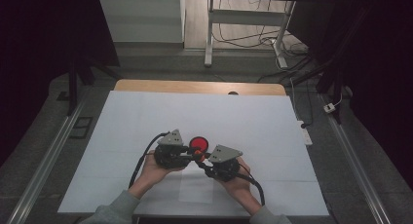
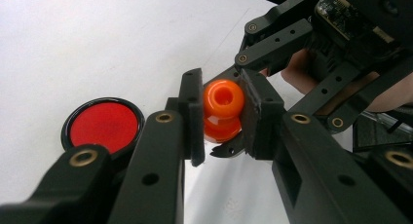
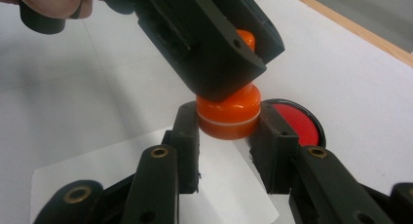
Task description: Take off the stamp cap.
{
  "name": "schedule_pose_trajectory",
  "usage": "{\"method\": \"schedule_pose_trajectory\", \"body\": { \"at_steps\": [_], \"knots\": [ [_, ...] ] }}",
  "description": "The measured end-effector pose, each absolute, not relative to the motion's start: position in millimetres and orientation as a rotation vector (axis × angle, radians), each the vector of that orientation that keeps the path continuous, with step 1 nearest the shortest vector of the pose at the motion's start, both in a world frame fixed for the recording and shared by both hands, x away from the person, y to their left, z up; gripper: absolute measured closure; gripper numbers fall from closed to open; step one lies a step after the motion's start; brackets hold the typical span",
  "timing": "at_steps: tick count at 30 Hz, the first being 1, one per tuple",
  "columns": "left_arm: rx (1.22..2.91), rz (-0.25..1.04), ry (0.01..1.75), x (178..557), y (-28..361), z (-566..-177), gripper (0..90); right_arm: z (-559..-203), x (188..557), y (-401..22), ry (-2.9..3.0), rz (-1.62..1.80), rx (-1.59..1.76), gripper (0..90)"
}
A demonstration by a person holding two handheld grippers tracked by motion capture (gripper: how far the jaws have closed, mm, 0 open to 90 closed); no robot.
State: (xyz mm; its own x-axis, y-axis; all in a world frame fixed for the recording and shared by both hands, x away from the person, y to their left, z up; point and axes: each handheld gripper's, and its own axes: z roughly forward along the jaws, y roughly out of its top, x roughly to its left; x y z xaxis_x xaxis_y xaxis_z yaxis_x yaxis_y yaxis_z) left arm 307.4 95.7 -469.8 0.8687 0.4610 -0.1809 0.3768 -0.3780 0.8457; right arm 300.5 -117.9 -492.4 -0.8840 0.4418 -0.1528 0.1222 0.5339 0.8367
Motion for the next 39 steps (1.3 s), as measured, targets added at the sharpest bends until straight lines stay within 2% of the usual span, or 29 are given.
{"method": "schedule_pose_trajectory", "body": {
  "at_steps": [4,12,39],
  "knots": [
    [1.993,0.149,0.628,307,99,-467,72.0,-493,301,-120,2.431,1.273,0.478,64.6],
    [1.958,0.104,0.646,310,107,-467,71.9,-493,305,-126,2.425,1.306,0.516,64.6],
    [1.956,0.132,0.659,312,117,-463,71.9,-494,307,-141,2.375,1.294,0.545,64.3]
  ]
}}
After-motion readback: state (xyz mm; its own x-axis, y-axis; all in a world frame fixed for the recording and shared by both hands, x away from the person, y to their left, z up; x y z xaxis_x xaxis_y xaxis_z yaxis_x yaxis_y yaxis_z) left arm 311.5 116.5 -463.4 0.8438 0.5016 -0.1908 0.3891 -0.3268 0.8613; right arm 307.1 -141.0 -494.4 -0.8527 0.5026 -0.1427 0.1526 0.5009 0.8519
